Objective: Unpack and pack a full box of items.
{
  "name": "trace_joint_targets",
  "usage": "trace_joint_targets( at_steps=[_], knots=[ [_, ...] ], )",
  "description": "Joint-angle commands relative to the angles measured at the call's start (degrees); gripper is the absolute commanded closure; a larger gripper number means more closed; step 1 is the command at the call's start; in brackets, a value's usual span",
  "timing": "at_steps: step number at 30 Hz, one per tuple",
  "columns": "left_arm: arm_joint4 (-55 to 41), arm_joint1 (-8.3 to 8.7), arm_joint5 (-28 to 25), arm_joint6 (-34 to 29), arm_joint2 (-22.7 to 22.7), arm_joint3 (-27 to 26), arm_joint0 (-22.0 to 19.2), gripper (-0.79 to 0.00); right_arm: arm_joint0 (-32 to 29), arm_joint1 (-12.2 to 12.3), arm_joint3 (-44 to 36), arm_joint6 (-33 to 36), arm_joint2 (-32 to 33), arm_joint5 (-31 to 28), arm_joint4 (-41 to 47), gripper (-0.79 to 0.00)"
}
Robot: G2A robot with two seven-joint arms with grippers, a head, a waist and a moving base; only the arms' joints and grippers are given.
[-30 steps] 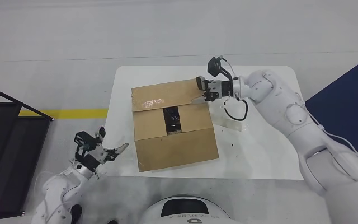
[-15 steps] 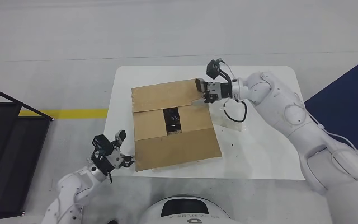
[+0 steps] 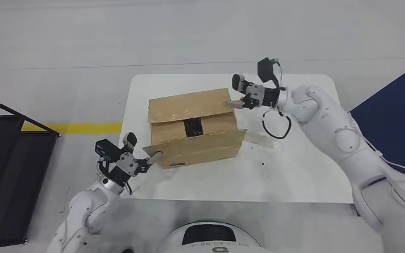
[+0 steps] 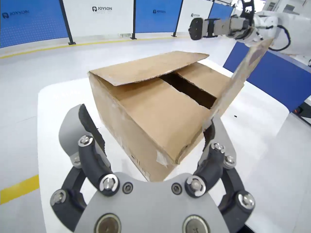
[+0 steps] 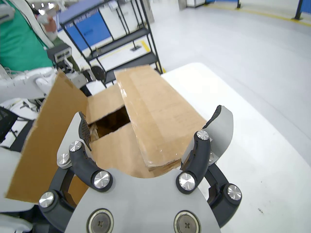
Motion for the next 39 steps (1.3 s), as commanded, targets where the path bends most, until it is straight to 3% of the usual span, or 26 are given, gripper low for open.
trace_joint_targets(
  at_steps=[1, 8, 13, 18, 23, 28, 39],
  knots=[
    [0.2, -0.08, 1.9, -0.4, 0.3, -0.8, 0.0, -0.785, -2.1, 1.5, -1.8, -6.5, 1.7, 0.0, -2.0, -0.785],
    [-1.4, -0.59, 10.9, -2.8, 1.4, -2.2, -1.7, -0.785, -6.2, 6.2, -6.0, -18.8, 2.0, 0.0, -12.0, -0.785],
    [-4.0, -0.96, 16.4, -5.2, 1.7, -2.0, -3.8, -0.785, -4.7, 8.1, -4.7, -18.3, -2.2, 0.0, -17.4, -0.785],
    [-7.9, -1.31, 19.2, -8.8, 3.0, 2.0, -7.0, -0.785, -2.4, 8.4, -4.4, -18.4, -6.5, 0.0, -17.3, -0.785],
    [-9.1, -1.62, 20.4, -8.4, 4.4, 6.4, -8.5, -0.785, 0.1, 8.5, -2.4, -18.4, -9.7, 0.0, -16.1, -0.785],
    [-8.6, -1.82, 21.3, -7.1, 5.2, 7.9, -9.1, -0.785, 2.8, 7.8, 0.1, -11.5, -12.9, 0.0, -13.5, -0.785],
    [-12.3, -2.05, 20.7, -1.6, 3.7, 6.6, -4.6, -0.785, 5.6, 6.7, 3.9, -6.4, -16.4, 0.0, -7.4, -0.785]
  ],
)
